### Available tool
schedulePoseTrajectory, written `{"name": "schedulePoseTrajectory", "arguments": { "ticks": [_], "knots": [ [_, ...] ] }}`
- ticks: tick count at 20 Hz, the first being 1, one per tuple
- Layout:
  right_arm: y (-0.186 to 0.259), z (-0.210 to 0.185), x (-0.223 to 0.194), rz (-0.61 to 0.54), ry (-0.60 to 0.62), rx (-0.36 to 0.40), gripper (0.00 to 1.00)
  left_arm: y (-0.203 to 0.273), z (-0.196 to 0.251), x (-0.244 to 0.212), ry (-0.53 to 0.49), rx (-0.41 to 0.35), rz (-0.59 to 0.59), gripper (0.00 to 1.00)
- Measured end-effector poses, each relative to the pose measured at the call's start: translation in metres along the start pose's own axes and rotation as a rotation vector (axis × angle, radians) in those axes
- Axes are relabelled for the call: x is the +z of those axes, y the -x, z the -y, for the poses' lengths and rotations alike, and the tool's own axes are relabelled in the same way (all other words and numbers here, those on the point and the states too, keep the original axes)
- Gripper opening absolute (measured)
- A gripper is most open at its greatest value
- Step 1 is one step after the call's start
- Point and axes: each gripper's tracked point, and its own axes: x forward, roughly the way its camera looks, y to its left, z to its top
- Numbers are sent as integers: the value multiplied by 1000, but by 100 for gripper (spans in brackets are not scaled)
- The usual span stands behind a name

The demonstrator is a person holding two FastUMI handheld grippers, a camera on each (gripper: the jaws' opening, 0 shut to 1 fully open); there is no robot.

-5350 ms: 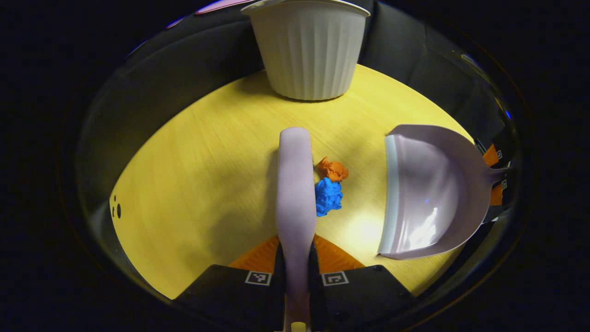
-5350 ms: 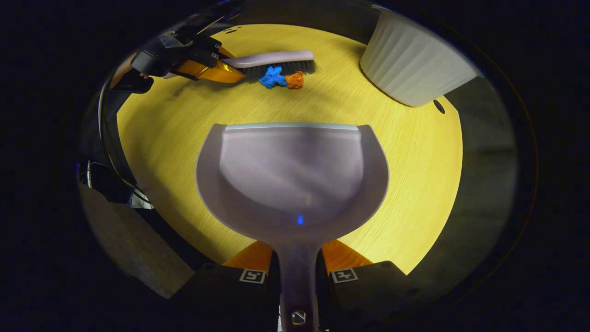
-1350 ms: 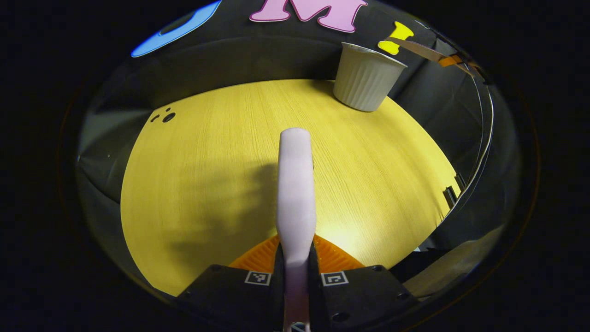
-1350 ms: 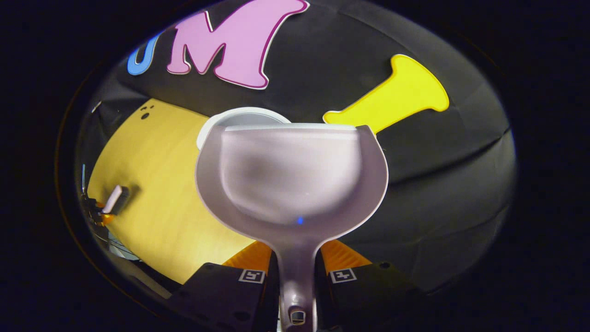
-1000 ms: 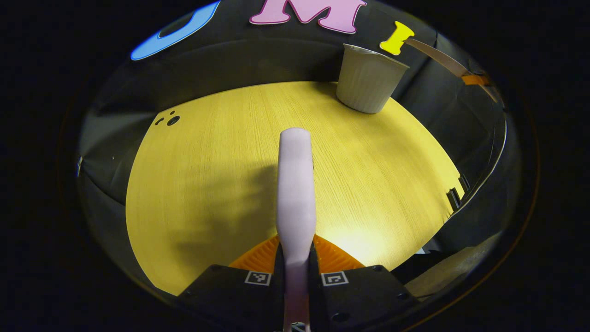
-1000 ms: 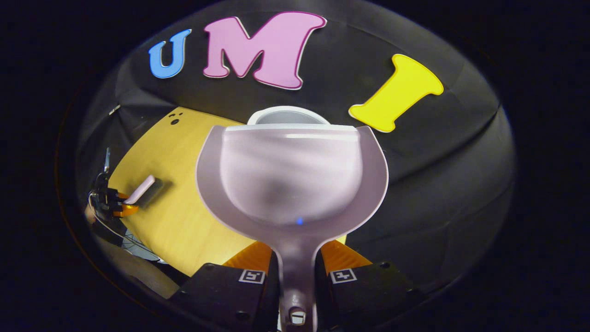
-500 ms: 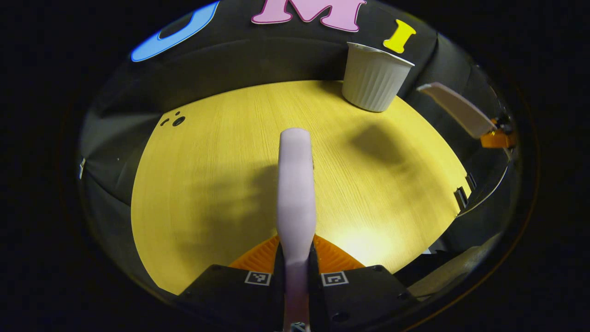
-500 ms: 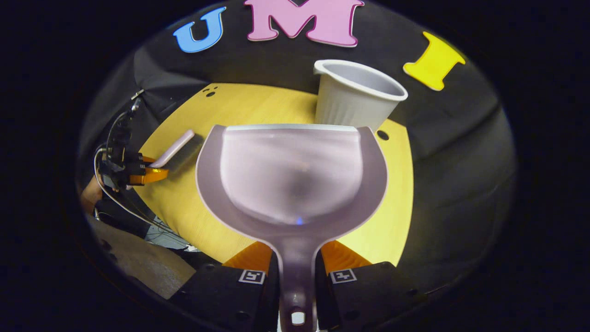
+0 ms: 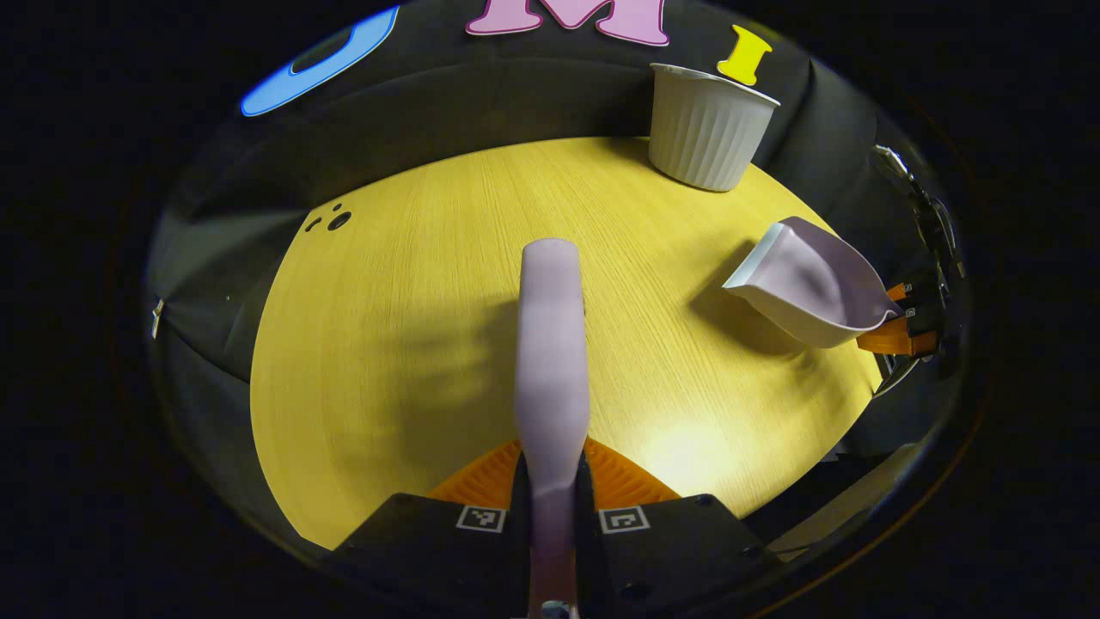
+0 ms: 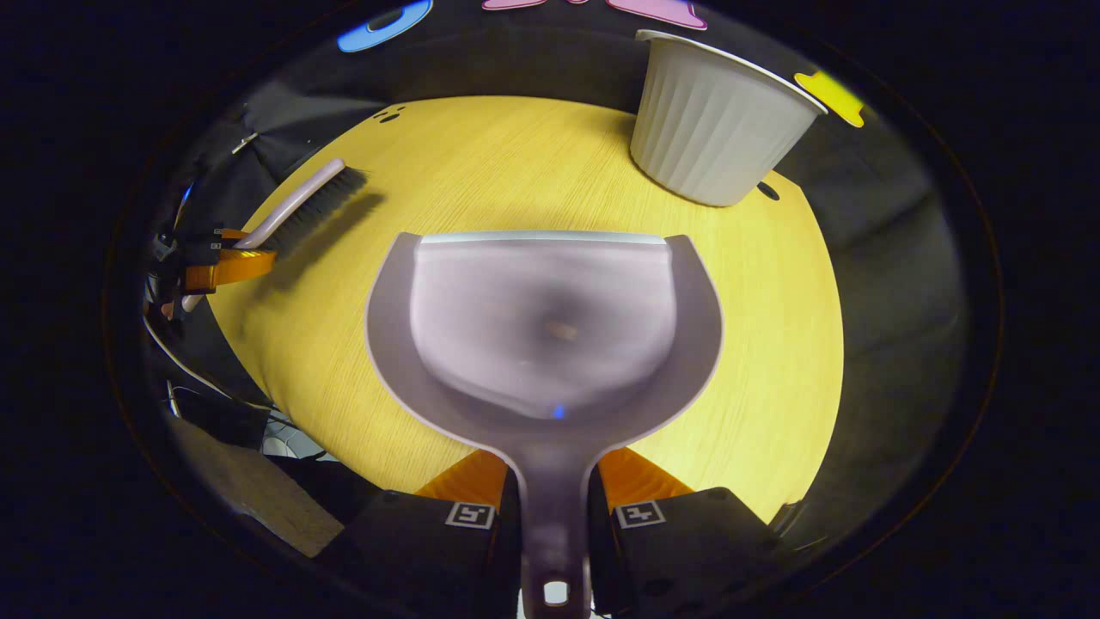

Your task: Pick up the small broom and dustpan from the desktop, sweep the trash into the dustpan with the broom, and then empty the trash into the garbage bin.

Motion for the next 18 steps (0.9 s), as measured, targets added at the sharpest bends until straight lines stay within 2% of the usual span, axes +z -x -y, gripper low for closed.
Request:
{"name": "schedulePoseTrajectory", "arguments": {
  "ticks": [1, 5, 6, 7, 11, 12, 13, 18],
  "knots": [
    [-6, 1, 0, -3, 0, -8, 36, -2, 1, -1, -1, 3, -4, 25],
    [-21, -5, 1, -7, 0, -22, 36, -17, -1, -5, -15, 8, -20, 25],
    [-25, -6, -1, -12, 5, -21, 41, -19, -2, -6, -17, 9, -25, 25],
    [-29, -10, -1, -20, 8, -13, 36, -22, -2, -6, -19, 12, -26, 24],
    [-40, -15, -6, -20, 7, -2, 37, -32, -1, -7, -33, 9, -52, 26],
    [-39, -16, -7, -23, 7, 1, 34, -34, -1, -9, -44, 11, -58, 28],
    [-38, -17, -7, -24, 7, 11, 37, -34, -2, -10, -59, 15, -56, 28],
    [-29, -17, -6, -11, -5, 24, 41, -29, -8, -8, -108, 49, -48, 30]
  ]
}}
